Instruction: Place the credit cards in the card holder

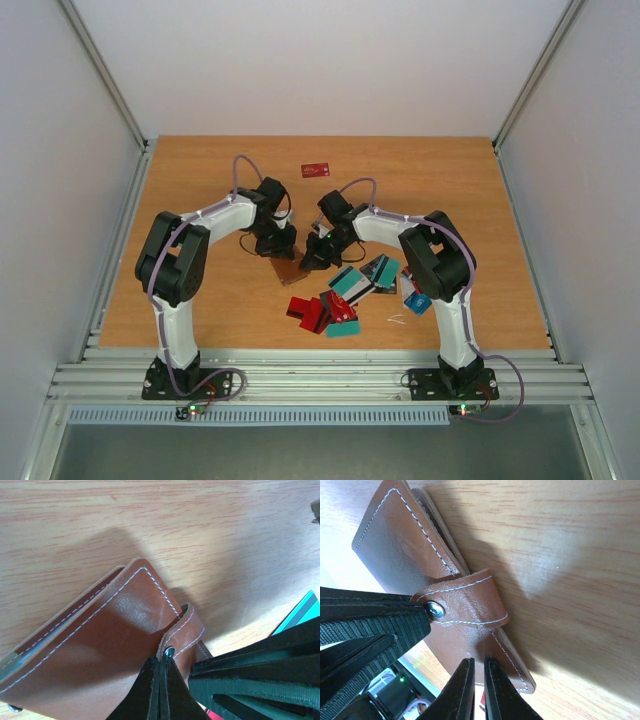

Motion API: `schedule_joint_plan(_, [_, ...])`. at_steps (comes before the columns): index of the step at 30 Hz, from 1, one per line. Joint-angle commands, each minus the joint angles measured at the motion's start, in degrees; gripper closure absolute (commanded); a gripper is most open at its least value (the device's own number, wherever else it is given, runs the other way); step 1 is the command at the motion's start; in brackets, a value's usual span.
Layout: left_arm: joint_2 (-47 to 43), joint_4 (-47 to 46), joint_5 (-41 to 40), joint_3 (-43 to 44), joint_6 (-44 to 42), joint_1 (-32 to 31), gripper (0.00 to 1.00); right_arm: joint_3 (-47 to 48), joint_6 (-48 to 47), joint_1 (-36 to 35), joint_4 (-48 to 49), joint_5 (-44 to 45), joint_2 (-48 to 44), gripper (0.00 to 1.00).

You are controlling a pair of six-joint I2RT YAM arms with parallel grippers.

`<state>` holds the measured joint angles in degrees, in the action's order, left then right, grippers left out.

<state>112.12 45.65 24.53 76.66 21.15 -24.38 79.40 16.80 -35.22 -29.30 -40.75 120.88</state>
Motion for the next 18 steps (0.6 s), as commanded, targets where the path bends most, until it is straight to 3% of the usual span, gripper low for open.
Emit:
schedule_joint_plan(1, [-1.13,1.29,-0.32,-1.36,0.69,0.39,1.00,-1.44,-1.15,-0.62,-3.40,3.90,1.88,0.91])
schedule_joint_plan(18, [0.52,-0.10,-1.21,-6.30,1.81,0.39,1.00,-0.61,-1.49,-0.64,-4.00,3.77,-0.15,0.92])
